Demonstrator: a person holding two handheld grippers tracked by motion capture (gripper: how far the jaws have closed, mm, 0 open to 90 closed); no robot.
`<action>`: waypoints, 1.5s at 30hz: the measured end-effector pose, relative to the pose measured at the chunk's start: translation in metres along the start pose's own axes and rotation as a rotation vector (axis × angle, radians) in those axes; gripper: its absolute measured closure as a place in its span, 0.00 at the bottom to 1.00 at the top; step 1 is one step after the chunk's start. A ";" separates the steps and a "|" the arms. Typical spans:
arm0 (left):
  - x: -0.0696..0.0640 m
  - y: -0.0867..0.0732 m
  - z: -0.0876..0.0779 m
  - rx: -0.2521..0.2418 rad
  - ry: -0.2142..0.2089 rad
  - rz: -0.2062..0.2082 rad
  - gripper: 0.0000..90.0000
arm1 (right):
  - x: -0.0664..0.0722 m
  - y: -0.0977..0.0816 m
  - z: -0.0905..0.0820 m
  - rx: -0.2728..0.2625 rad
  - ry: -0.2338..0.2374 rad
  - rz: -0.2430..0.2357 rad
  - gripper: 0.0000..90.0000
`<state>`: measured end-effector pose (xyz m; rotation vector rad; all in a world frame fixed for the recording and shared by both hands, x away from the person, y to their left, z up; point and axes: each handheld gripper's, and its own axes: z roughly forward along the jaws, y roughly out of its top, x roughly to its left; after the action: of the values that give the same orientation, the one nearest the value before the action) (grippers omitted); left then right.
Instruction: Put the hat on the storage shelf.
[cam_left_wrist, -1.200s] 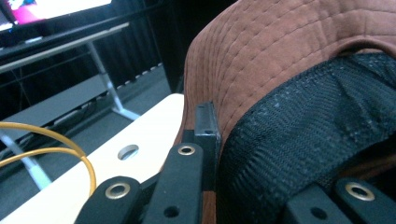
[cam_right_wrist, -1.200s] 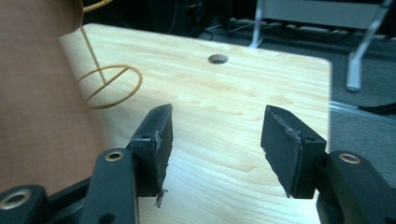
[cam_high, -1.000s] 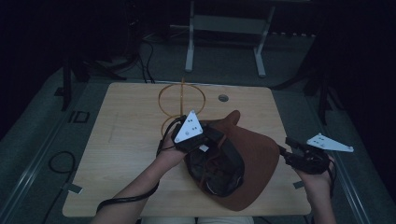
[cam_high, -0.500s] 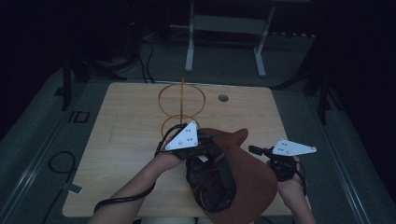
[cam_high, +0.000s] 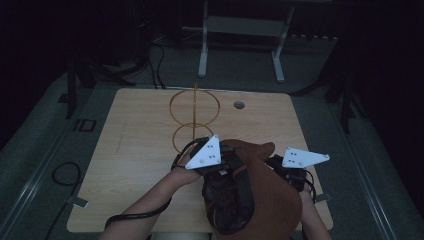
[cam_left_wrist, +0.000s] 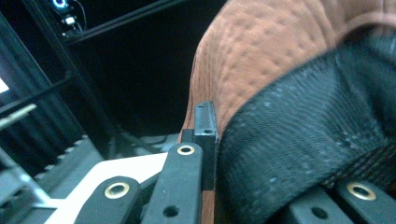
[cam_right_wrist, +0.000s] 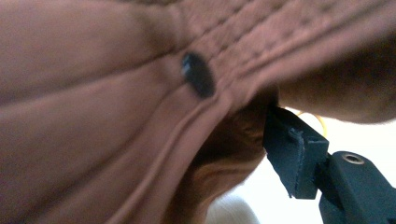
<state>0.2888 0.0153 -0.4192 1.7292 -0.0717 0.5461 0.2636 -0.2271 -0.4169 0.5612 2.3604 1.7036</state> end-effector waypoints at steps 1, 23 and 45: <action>-0.001 0.001 0.001 0.008 0.009 0.011 0.95 | 0.000 0.001 0.001 -0.001 0.009 -0.005 0.54; 0.004 0.007 0.001 0.008 0.019 -0.001 0.93 | 0.002 0.004 -0.004 -0.022 -0.037 -0.015 1.00; 0.022 0.002 -0.051 0.014 0.105 -0.208 0.50 | -0.027 0.013 -0.043 -0.143 -0.140 0.079 1.00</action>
<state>0.2917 0.0682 -0.4017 1.6945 0.1844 0.4829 0.2757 -0.2715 -0.3925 0.7325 2.1275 1.7855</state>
